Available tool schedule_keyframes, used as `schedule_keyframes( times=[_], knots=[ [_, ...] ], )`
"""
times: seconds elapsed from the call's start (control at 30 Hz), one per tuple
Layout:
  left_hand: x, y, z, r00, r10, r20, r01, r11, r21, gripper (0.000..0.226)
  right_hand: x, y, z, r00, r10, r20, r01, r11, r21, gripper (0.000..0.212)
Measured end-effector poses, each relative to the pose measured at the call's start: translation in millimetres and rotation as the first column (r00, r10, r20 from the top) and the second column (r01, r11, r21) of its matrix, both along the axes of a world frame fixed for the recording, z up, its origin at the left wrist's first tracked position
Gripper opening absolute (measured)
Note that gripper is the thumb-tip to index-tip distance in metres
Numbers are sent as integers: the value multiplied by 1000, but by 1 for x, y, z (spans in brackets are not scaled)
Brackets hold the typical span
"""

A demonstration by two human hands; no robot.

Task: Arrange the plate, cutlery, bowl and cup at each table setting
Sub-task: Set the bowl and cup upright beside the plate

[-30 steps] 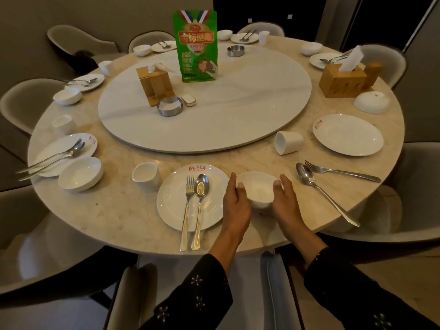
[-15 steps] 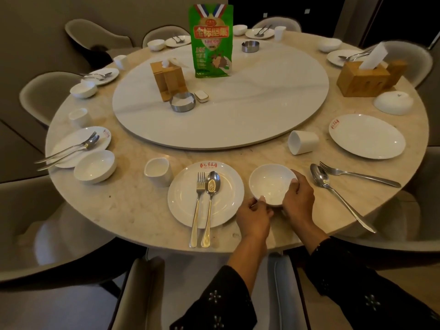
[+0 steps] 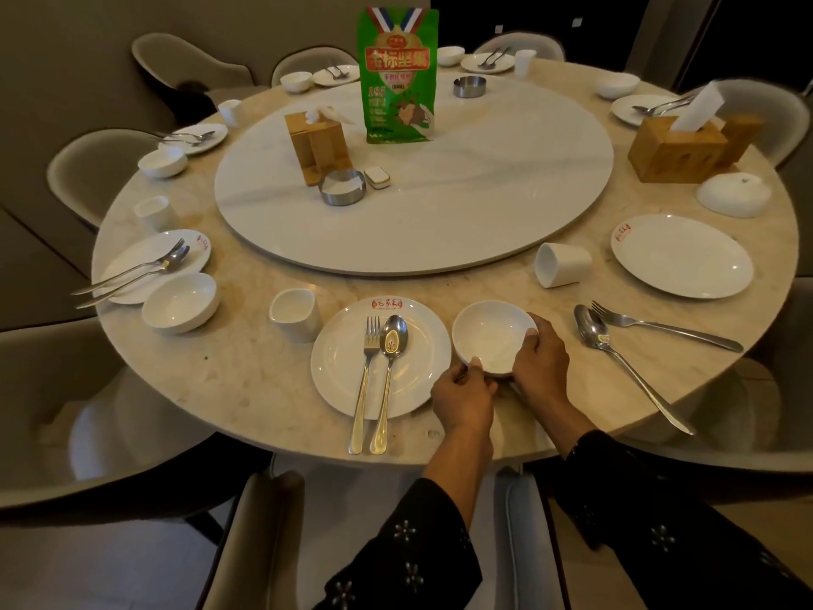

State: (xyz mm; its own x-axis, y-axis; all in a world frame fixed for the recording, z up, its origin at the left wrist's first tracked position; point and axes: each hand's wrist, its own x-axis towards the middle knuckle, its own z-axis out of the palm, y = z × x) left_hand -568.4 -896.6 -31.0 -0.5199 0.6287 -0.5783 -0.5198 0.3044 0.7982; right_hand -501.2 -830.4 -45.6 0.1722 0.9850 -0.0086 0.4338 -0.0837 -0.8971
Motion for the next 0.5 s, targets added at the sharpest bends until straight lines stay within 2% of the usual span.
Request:
schedule_keyframes(
  times=[0.13, 0.3, 0.5],
  knots=[
    [-3, 0, 1, 1000, -20, 9, 20, 1000, -7, 23, 3, 0, 1, 998, 55, 27, -55, 998, -24, 38],
    [-5, -7, 3, 996, -94, -6, 94, 995, -33, 16, 12, -3, 11, 992, 126, 13, -123, 983, -139, 55],
    [-16, -29, 15, 982, -187, 21, 188, 980, -66, 21, 31, -35, 36, 998, 63, -24, -64, 995, -72, 47]
  ],
)
